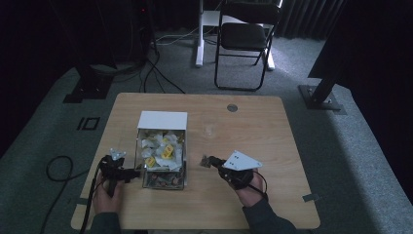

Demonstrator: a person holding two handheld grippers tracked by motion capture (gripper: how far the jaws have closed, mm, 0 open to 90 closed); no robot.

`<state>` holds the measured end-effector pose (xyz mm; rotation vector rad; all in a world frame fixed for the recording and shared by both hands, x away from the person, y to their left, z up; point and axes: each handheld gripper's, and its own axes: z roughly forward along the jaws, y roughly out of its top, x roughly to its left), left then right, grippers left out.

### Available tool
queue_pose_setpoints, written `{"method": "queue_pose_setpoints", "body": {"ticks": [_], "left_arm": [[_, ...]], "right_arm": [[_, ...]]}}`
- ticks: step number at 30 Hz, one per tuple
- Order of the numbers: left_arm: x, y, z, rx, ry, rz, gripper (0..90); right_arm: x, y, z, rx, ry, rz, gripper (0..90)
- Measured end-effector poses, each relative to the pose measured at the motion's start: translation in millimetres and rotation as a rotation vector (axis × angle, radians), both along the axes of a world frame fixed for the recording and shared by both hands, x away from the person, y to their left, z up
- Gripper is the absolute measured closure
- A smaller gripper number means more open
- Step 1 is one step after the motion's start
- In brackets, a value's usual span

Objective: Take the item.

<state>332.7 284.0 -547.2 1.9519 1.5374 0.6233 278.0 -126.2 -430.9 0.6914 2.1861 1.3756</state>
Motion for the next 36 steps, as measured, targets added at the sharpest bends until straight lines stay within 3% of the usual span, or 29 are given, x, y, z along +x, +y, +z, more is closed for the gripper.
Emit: {"method": "queue_pose_setpoints", "body": {"ticks": [10,36], "left_arm": [[0.0,0.0,0.0,0.000,0.000,0.000,2.0],[0.0,0.0,0.0,0.000,0.000,0.000,2.0]], "right_arm": [[19.7,3.4,-3.1,0.000,0.018,-0.020,90.0],[54.9,12.5,0.6,0.007,0.016,-0.061,90.0]]}}
